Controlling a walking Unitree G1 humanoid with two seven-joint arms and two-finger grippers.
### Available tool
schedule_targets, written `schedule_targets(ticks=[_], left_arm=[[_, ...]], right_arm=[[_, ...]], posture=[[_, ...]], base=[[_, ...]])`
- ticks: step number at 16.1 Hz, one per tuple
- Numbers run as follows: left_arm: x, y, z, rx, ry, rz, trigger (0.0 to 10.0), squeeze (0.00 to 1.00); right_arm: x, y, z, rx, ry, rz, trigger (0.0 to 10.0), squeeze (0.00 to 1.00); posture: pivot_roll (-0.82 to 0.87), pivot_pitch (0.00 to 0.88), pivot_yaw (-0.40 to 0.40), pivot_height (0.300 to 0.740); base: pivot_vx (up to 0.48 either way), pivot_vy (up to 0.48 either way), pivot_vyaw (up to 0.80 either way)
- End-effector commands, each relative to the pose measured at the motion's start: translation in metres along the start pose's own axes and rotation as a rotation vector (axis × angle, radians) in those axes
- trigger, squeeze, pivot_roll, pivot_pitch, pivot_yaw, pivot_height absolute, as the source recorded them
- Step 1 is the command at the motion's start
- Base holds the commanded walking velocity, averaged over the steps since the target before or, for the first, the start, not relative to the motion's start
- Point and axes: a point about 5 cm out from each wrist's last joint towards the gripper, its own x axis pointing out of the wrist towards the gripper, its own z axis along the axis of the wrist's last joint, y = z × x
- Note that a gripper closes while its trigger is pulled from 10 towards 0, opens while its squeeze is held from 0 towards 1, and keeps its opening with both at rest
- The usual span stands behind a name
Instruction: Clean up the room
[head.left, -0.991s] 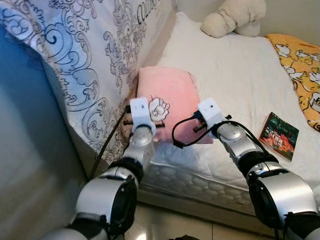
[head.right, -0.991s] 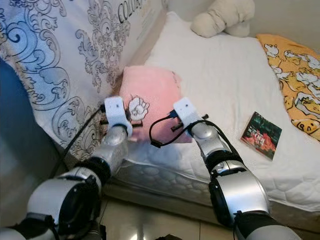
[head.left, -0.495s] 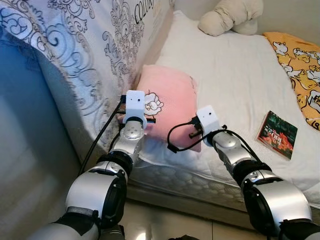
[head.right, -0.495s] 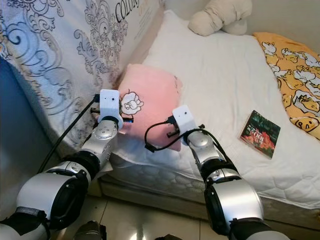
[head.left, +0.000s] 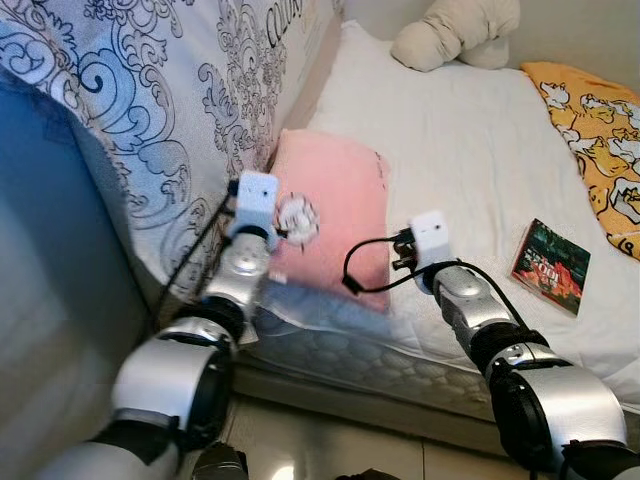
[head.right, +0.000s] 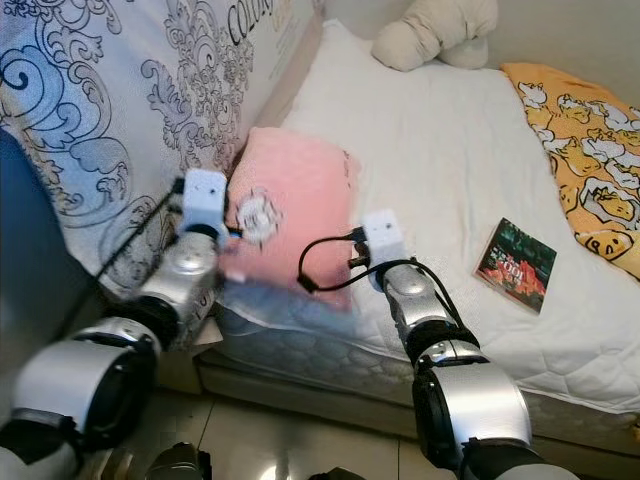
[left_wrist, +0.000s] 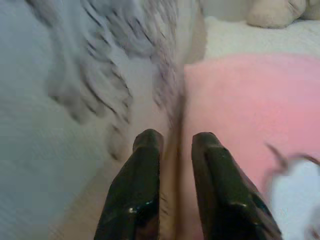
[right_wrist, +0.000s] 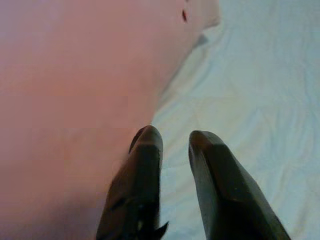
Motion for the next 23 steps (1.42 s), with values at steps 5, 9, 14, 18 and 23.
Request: schedule_targets(ticks=[5, 9, 14, 18, 23], left_arm=[[-0.005, -0.019, 0.025, -0.078, -0.207, -0.147, 10.0, 1.00], [-0.073, -0.018, -0.032, -0.136, -0.130, -0.334, 10.0, 1.00], [-0.080, -0.008, -0.052, -0.286, -0.063, -0.333, 10.0, 1.00], [-0.076, -0.014, -0.044, -0.320, -0.060, -0.373, 10.0, 1.00], [-0.070, -0.021, -0.036, -0.337, -0.077, -0.402, 10.0, 0.00]], right_arm=[[-0.017, -0.018, -0.011, 0.077, -0.170, -0.094, 10.0, 1.00], [-0.111, -0.044, -0.043, 0.168, -0.403, -0.341, 10.0, 1.00], [-0.116, -0.044, -0.071, 0.299, -0.302, -0.425, 10.0, 1.00], [-0.102, -0.037, -0.061, 0.334, -0.302, -0.367, 10.0, 1.00], [-0.090, -0.028, -0.043, 0.225, -0.312, -0.301, 10.0, 0.00]], posture=[[0.06, 0.000, -0.132, 0.736], [0.08, 0.000, -0.082, 0.736], [0.06, 0.000, -0.060, 0.736], [0.04, 0.000, -0.035, 0.736], [0.03, 0.000, -0.028, 0.736]], base=[[0.000, 0.000, 0.00], [0.000, 0.000, 0.00], [0.000, -0.177, 0.00], [0.213, -0.398, 0.00], [0.341, -0.334, 0.00]])
